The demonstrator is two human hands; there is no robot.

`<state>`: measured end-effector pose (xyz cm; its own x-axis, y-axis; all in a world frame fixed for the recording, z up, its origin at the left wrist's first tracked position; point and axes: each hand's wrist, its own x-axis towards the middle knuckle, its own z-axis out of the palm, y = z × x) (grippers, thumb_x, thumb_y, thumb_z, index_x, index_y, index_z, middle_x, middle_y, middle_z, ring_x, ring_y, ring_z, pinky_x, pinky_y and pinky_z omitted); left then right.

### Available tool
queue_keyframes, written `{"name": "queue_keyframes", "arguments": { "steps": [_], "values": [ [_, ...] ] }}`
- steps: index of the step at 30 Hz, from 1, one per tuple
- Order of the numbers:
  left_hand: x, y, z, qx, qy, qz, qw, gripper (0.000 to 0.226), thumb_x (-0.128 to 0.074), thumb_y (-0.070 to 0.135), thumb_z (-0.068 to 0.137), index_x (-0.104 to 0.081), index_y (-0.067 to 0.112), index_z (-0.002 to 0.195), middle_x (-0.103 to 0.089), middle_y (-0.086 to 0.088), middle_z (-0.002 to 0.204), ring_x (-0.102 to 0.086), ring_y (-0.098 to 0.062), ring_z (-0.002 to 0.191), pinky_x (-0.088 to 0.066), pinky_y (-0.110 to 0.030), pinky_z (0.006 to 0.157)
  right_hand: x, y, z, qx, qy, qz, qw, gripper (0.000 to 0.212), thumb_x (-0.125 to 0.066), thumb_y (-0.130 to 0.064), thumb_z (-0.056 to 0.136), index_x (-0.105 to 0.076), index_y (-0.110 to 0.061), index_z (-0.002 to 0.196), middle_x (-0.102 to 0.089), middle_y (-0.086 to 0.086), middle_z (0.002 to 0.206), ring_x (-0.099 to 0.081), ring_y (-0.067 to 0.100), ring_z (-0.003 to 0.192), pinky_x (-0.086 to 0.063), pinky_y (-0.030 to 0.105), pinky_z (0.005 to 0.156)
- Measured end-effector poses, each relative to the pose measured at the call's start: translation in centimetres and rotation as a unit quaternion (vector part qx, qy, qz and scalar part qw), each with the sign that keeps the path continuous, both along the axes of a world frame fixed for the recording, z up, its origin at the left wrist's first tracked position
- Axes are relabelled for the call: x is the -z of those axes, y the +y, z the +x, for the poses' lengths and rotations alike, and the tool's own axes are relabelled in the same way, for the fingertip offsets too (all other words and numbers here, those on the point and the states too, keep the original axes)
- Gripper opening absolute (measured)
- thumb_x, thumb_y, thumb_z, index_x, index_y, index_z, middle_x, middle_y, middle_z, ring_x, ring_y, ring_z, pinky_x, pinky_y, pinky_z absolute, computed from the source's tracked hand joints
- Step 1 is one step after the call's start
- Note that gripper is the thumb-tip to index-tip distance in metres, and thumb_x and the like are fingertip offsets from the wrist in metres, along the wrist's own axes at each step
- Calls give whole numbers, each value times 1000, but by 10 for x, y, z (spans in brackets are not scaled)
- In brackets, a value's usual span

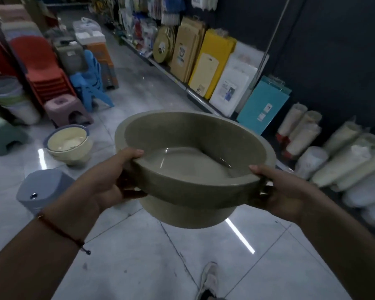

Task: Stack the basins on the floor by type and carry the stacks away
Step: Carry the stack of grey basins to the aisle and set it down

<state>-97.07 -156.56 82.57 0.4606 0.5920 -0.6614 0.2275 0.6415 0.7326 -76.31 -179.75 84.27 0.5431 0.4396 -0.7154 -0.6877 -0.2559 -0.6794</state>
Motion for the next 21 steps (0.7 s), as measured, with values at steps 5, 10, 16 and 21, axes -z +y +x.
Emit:
{"name": "queue_keyframes", "arguments": {
  "steps": [5,10,16,21],
  "values": [
    [12,28,77,-48,13,-2,999,67,-74,28,68,-57,13,131,-59,-18,123,-59,-37,110,-59,-55,72,18,39,99,-55,29,4,998,20,-69,-12,84,-54,-15,97,-57,18,118,-59,39,108,-56,48,77],
    [7,51,128,-90,3,-5,996,61,-71,26,76,-54,13,133,-60,-17,118,-59,-35,107,-54,-59,84,24,91,168,-83,27,-5,996,18,-66,-11,86,-55,-14,100,-57,19,127,-57,40,118,-55,49,81],
    [1,111,143,-160,-50,-47,985,52,-68,16,79,-58,9,129,-67,-17,116,-65,-32,97,-59,-55,76,21,190,208,-144,21,-8,989,25,-68,-10,84,-57,-11,106,-53,20,130,-57,37,115,-60,47,60],
    [22,192,148,-199,-75,-82,974,41,-64,13,87,-59,10,128,-66,-17,117,-65,-33,101,-60,-52,59,33,288,221,-170,14,-30,985,30,-68,-9,85,-56,-8,113,-53,23,127,-57,38,113,-61,47,58]
  ]
}}
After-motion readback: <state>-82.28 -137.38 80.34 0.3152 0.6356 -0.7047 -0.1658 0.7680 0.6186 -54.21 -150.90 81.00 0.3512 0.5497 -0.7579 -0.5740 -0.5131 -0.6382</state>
